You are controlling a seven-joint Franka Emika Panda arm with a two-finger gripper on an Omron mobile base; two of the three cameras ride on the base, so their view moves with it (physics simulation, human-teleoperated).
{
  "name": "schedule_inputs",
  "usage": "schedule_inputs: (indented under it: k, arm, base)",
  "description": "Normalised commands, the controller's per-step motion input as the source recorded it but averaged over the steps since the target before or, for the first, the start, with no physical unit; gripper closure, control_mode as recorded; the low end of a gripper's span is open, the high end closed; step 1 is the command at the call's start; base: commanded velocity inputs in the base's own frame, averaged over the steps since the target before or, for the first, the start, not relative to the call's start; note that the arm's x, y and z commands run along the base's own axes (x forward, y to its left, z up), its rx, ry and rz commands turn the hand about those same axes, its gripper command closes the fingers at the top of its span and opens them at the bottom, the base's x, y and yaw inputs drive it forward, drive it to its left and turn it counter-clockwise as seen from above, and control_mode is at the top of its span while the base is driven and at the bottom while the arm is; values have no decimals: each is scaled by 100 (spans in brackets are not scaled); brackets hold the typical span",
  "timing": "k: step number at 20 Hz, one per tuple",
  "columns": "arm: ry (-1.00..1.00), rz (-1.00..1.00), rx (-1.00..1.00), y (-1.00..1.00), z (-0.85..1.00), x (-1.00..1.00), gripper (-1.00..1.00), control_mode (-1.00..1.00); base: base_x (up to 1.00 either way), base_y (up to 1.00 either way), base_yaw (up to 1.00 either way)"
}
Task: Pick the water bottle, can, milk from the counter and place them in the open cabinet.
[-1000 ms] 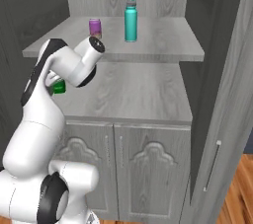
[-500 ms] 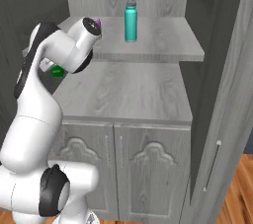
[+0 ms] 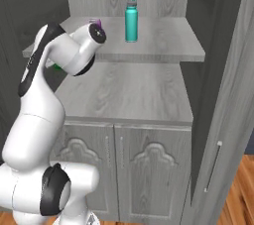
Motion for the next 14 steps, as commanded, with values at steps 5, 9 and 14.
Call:
schedule_inputs:
  k: [5,9,14]
  arm:
    - [-2,-2,7,7,51,0,100,-100]
    - [24,0,0,4,63,3,100,-100]
    - [36,0,0,1,26,29,100,-100]
  base:
    - [0,0,0]
    - [0,0,0]
    - [0,0,0]
